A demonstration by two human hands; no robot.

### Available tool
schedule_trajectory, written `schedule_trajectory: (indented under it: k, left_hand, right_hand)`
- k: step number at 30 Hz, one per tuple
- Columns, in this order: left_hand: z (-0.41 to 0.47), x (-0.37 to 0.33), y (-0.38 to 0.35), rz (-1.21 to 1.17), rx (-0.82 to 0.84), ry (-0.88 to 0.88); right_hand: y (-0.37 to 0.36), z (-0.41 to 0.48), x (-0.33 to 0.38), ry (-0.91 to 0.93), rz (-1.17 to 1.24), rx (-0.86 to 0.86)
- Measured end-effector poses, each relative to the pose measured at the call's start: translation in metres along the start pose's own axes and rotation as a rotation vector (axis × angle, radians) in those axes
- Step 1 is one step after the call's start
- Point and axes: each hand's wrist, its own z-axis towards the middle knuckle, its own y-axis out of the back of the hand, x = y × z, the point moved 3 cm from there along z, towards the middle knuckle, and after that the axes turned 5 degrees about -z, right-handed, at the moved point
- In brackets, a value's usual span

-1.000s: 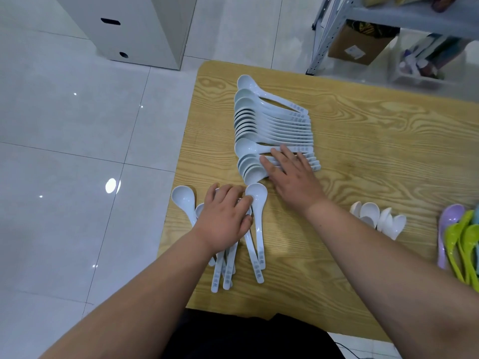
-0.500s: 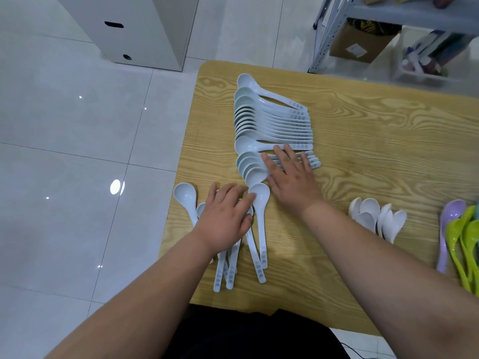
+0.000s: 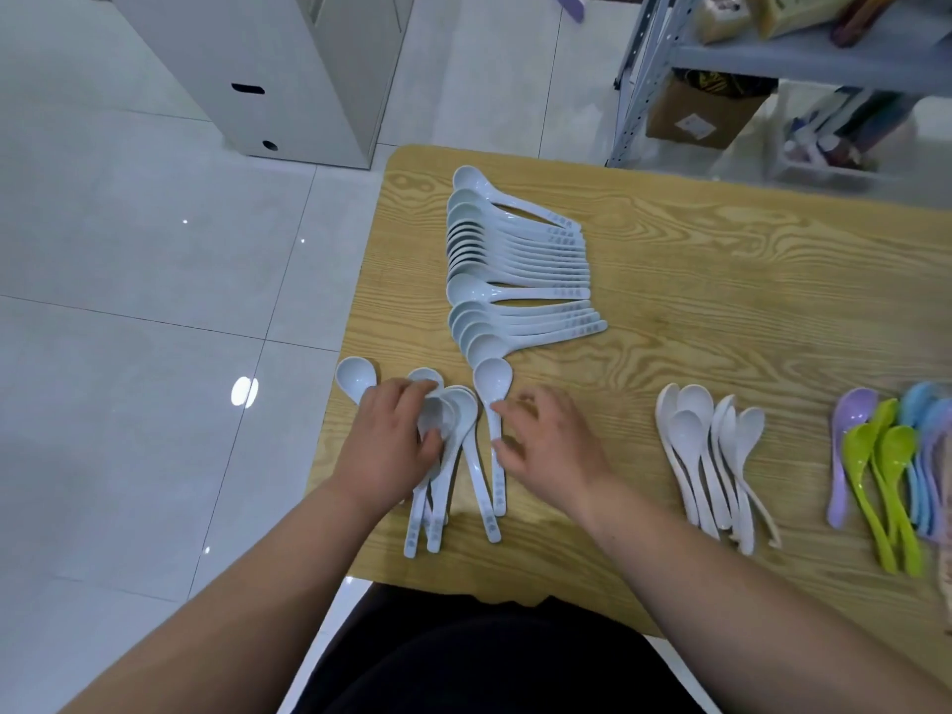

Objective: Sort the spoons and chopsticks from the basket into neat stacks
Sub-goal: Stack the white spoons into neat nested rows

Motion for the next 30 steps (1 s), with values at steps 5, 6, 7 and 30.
schedule_trajectory:
  k: [5, 6, 7, 30]
  left_hand:
    - [0.010, -0.018, -0.001, -0.033, 0.034, 0.182]
    - [0.016, -0.022, -0.002, -0.014, 0.080, 0.199]
    - [0.021, -0.025, -0.005, 0.013, 0.129, 0.215]
    - [-0.048, -0.025, 0.066, -0.562, -0.106, 0.618]
  right_hand:
    - [-0.012, -0.026, 0.004, -0.043, -0.057, 0.208]
    - [-0.011, -0.029, 0.003, -0.062, -0.057, 0.205]
    - [-0.009, -0.032, 0.002, -0.082, -0.057, 0.202]
    - [0.029, -0.091, -0.009, -0.206, 0.537, 0.044]
